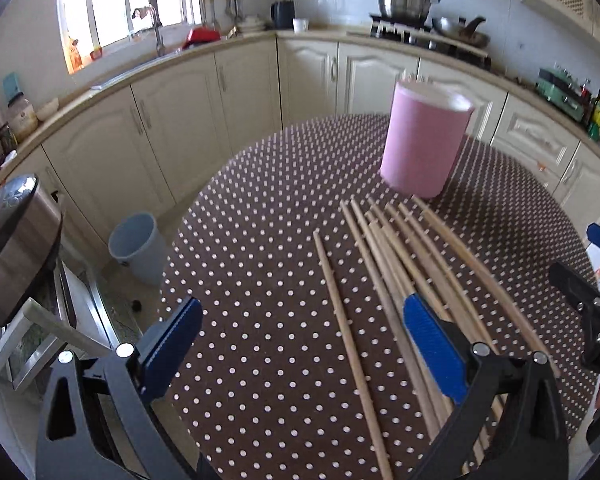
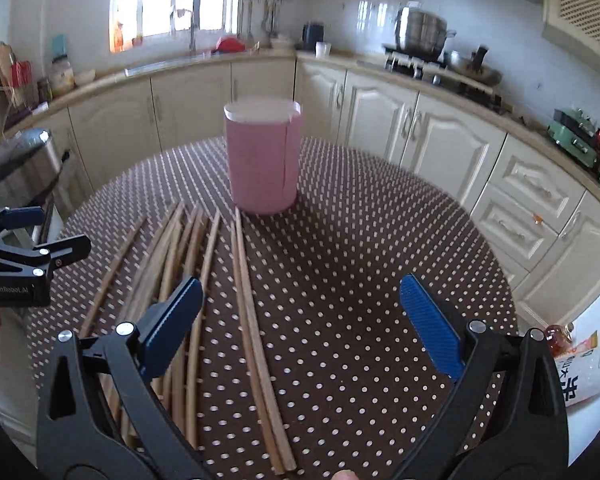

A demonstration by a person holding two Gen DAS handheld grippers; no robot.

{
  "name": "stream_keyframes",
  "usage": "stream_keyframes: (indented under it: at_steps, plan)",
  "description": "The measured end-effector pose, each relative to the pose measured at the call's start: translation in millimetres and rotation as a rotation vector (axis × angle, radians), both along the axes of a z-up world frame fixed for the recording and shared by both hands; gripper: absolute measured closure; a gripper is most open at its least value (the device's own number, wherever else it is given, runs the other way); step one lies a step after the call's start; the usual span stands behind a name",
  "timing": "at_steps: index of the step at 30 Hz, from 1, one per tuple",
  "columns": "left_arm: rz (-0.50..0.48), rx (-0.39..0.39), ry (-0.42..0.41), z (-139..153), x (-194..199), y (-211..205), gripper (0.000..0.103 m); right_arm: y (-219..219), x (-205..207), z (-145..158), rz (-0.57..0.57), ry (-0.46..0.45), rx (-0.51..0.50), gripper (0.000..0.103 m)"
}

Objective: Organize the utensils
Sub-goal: 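Lower the right gripper onto the chopsticks and close on one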

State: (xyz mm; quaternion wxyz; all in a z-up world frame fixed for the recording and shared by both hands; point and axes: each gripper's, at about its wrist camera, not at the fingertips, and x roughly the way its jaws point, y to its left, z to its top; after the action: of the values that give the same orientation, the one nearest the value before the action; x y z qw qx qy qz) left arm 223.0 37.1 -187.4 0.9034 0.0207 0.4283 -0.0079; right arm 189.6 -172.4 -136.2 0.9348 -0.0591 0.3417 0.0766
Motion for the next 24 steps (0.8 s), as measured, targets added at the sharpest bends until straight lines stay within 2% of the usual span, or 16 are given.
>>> stream_keyframes:
  at_steps: [1, 3, 5, 7, 9, 10, 12, 13, 19, 22, 24]
  plan:
    - [0.000, 0.001, 0.019, -6, 5, 1, 0.004, -1, 5, -3, 0.013, 0.021, 0.002, 0.006]
    - [0.008, -0.014, 0.061, -15, 15, 4, 0.013, -2, 19, -10, 0.029, 0.077, 0.006, 0.006]
    - [0.009, -0.050, 0.107, -26, 24, 7, 0.037, -1, 29, -16, 0.058, 0.114, 0.008, 0.008]
    - [0.006, -0.051, 0.136, -33, 29, 6, 0.048, 0, 40, -23, 0.077, 0.155, -0.007, 0.017]
    - [-0.003, -0.054, 0.148, -39, 32, 3, 0.049, 1, 50, -27, 0.106, 0.195, 0.006, 0.025]
    - [-0.007, -0.057, 0.148, -40, 34, 3, 0.051, 1, 56, -30, 0.125, 0.223, 0.017, 0.035]
    - [-0.006, -0.026, 0.148, -43, 39, 0, 0.059, 2, 64, -34, 0.147, 0.263, 0.025, 0.050]
    - [-0.007, -0.015, 0.148, -43, 43, -4, 0.063, 4, 69, -36, 0.159, 0.282, 0.021, 0.054]
    - [-0.016, -0.022, 0.154, -44, 55, -5, 0.068, 14, 87, -41, 0.220, 0.354, -0.015, 0.064]
    - [-0.020, -0.016, 0.153, -42, 57, -5, 0.069, 17, 94, -41, 0.235, 0.378, -0.025, 0.064]
    - [-0.018, -0.022, 0.152, -42, 56, -4, 0.069, 16, 94, -34, 0.232, 0.355, -0.034, 0.064]
